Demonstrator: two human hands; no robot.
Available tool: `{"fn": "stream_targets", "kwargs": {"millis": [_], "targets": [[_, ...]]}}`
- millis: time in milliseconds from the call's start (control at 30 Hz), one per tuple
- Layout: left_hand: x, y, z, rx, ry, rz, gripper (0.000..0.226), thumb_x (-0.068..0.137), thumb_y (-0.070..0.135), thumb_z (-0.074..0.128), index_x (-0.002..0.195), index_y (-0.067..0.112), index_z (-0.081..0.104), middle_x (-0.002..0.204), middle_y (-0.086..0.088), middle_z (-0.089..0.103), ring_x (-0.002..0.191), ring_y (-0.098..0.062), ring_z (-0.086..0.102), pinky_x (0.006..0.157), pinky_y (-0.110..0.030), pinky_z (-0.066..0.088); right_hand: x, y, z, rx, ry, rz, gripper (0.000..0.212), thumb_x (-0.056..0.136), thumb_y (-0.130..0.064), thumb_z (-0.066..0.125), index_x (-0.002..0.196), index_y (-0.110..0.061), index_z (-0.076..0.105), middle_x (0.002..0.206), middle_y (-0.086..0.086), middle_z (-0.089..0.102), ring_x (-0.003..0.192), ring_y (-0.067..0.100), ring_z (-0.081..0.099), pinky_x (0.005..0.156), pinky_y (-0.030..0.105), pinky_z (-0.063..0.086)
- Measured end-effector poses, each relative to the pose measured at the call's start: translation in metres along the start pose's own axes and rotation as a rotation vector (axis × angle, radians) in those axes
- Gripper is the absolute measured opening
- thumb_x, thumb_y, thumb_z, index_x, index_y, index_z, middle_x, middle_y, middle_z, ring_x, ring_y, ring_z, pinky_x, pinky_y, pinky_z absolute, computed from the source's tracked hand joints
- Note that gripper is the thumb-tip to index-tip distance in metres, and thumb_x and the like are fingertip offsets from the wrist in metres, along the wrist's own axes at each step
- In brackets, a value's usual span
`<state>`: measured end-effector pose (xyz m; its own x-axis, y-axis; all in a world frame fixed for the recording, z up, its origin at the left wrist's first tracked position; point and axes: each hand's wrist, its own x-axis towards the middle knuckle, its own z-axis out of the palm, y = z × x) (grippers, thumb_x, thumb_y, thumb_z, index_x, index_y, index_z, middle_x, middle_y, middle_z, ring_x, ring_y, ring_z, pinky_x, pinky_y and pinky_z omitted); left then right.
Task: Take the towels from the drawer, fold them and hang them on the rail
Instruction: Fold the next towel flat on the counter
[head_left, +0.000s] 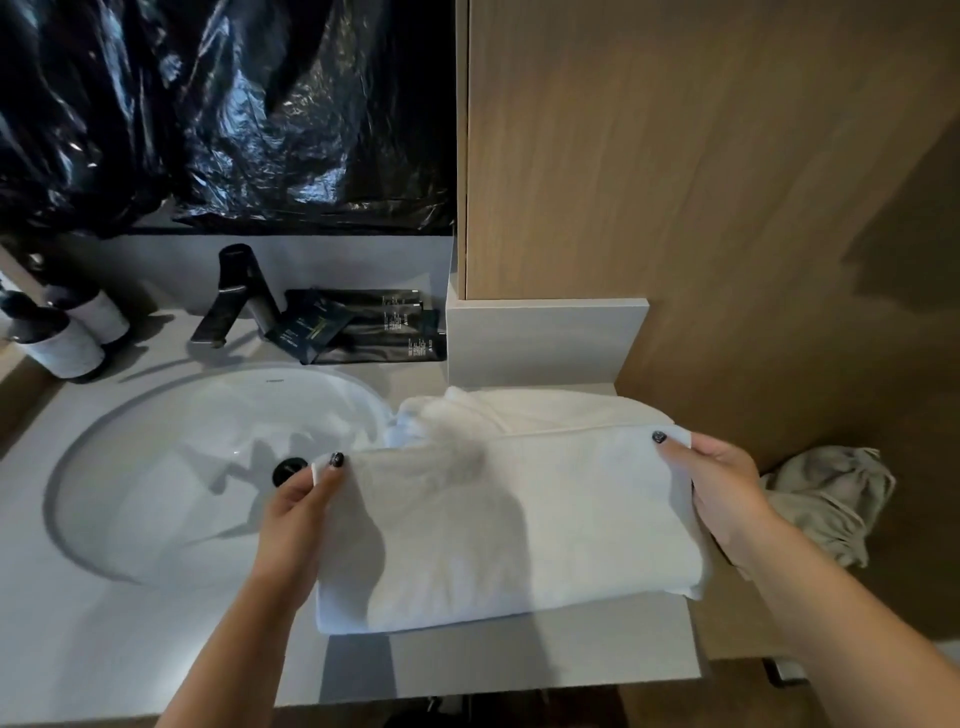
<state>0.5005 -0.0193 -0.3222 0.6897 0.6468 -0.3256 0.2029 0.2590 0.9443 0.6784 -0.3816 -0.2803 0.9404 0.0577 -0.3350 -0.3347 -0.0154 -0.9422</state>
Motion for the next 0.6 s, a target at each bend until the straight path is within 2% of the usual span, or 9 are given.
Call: {"fn": "stream_targets", "kwargs": {"millis": [67,167,267,333,367,433,533,600], "targets": [[-0.016,0.000,0.000,0.069,0.073,0.081,0.034,0.088,0.044,0.066,0.077,0.012,0.066,0.067,-0.004,0.058,0.065,-0.023,0.056,0.065,-0.040,0.048,-0.017,-0.003,-0.009,0.022,0.008,-0.031,0.016,0.088,-0.012,0.070,0.102,-0.005,0.074,0.102,0.018,0.074,0.100,0.040,0.069,0.096,0.054,0.051],[-0.047,0.002,0.000,0.159,0.173,0.243,0.019,0.096,0.041,0.055,0.084,0.032,0.068,0.072,0.012,0.065,0.073,-0.013,0.057,0.066,-0.034,0.045,-0.042,-0.007,-0.024,0.019,0.016,-0.052,0.011,0.087,-0.016,0.072,0.096,-0.014,0.077,0.099,0.009,0.076,0.095,0.032,0.072,0.092,0.050,0.054],[-0.082,0.002,-0.004,0.236,0.181,0.407,0.023,0.096,0.047,0.045,0.096,0.031,0.063,0.083,0.003,0.064,0.073,-0.013,0.059,0.060,-0.034,0.046,-0.066,-0.005,-0.037,-0.003,0.036,-0.057,0.007,0.086,-0.019,0.074,0.091,-0.021,0.078,0.096,0.002,0.077,0.094,0.027,0.072,0.086,0.046,0.057],[-0.105,-0.001,-0.008,0.260,0.191,0.474,0.020,0.100,0.044,0.045,0.096,0.031,0.060,0.081,0.007,0.063,0.069,-0.003,0.058,0.057,-0.029,0.048,-0.081,0.000,-0.043,-0.023,0.050,-0.066,0.006,0.085,-0.022,0.075,0.089,-0.024,0.078,0.092,-0.002,0.077,0.089,0.023,0.073,0.074,0.038,0.059],[-0.114,-0.003,-0.011,0.269,0.213,0.467,0.018,0.102,0.041,0.045,0.099,0.034,0.062,0.085,0.013,0.064,0.075,-0.001,0.060,0.061,-0.026,0.050,-0.088,0.003,-0.046,-0.038,0.050,-0.068,0.006,0.085,-0.023,0.075,0.088,-0.026,0.078,0.090,-0.004,0.077,0.084,0.021,0.074,0.066,0.034,0.058],[-0.130,-0.009,-0.018,0.277,0.238,0.407,0.021,0.103,0.036,0.046,0.112,0.038,0.064,0.100,0.020,0.064,0.094,-0.005,0.060,0.078,-0.031,0.051,-0.101,0.011,-0.049,-0.061,0.026,-0.068,0.007,0.085,-0.024,0.074,0.088,-0.028,0.078,0.088,-0.005,0.077,0.078,0.017,0.074,0.056,0.027,0.056],[-0.148,-0.015,-0.033,0.311,0.201,0.337,0.028,0.103,0.036,0.046,0.124,0.043,0.063,0.121,0.018,0.062,0.112,-0.008,0.055,0.098,-0.034,0.044,-0.118,0.027,-0.051,-0.116,0.012,-0.058,0.007,0.084,-0.025,0.075,0.084,-0.031,0.078,0.084,-0.004,0.076,0.074,0.015,0.073,0.061,0.031,0.058],[-0.154,-0.020,-0.042,0.348,0.183,0.330,0.030,0.102,0.034,0.049,0.129,0.041,0.062,0.128,0.019,0.060,0.119,-0.005,0.052,0.101,-0.030,0.040,-0.125,0.039,-0.050,-0.160,0.039,-0.055,0.008,0.083,-0.023,0.076,0.080,-0.031,0.077,0.080,-0.004,0.076,0.071,0.014,0.072,0.066,0.032,0.058]]}}
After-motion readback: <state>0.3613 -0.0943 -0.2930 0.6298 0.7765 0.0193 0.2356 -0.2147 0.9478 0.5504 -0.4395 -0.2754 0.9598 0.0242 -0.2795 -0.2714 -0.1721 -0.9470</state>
